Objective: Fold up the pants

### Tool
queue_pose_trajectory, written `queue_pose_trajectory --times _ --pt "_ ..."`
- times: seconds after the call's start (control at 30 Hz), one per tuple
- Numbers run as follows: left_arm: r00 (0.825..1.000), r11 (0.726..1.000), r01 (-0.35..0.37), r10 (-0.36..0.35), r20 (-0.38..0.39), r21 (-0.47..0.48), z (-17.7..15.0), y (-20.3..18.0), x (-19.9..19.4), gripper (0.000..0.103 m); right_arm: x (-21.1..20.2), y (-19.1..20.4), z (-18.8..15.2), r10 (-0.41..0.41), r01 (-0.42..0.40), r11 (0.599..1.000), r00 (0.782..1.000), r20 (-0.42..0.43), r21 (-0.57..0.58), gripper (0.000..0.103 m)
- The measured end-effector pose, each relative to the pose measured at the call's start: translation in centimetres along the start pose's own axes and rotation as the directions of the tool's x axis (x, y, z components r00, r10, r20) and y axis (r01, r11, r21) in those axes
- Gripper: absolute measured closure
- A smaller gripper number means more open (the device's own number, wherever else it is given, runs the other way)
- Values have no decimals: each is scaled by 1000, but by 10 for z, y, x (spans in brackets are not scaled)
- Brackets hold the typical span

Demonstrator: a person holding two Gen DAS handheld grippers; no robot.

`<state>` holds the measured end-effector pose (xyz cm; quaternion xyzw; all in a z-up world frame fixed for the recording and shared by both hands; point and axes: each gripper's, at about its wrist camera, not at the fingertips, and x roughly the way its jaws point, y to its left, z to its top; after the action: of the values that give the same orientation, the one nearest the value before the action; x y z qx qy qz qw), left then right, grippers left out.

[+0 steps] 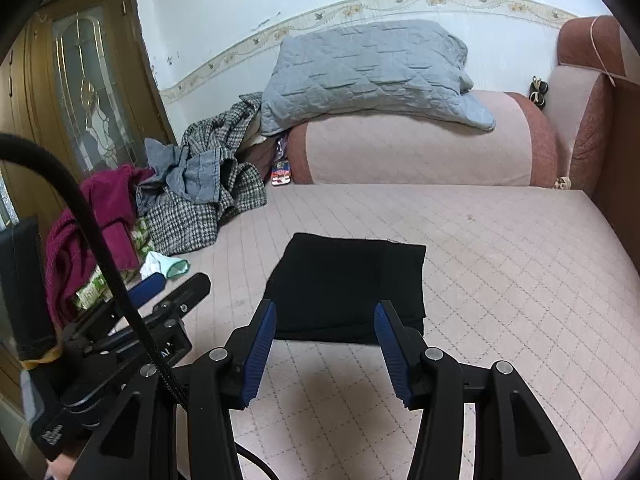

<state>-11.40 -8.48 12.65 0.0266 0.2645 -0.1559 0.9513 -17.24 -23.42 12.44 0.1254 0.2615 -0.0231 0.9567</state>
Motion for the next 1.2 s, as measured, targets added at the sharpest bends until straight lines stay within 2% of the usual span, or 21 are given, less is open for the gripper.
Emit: queue_pose_trajectory --times 0.23,0.57,0.83,0.97,1.1,1.2 --pt "1000 999 -8 8 -11 32 2 -15 10 44 17 -20 -6 4 -3 1000 1000 -21 30 54" --pt "1000 999 -19 20 -14 48 2 -24 9 43 18 -41 -9 26 -25 996 1000 -15 85 54" --pt "999 999 -32 33 -26 39 -2 -28 -9 44 -12 -41 -15 45 -45 995 999 8 92 54" --pt "999 1000 -3 3 -43 2 0 -34 -24 44 -30 -38 -19 58 -57 997 998 -5 52 54" --pt "999 998 -40 40 -1 50 0 -44 -31 43 -40 -35 -22 42 -42 999 999 -11 14 54" --pt "999 999 -15 16 -31 39 1 -45 -24 44 -45 -36 -23 21 -22 1000 1000 -6 -7 54"
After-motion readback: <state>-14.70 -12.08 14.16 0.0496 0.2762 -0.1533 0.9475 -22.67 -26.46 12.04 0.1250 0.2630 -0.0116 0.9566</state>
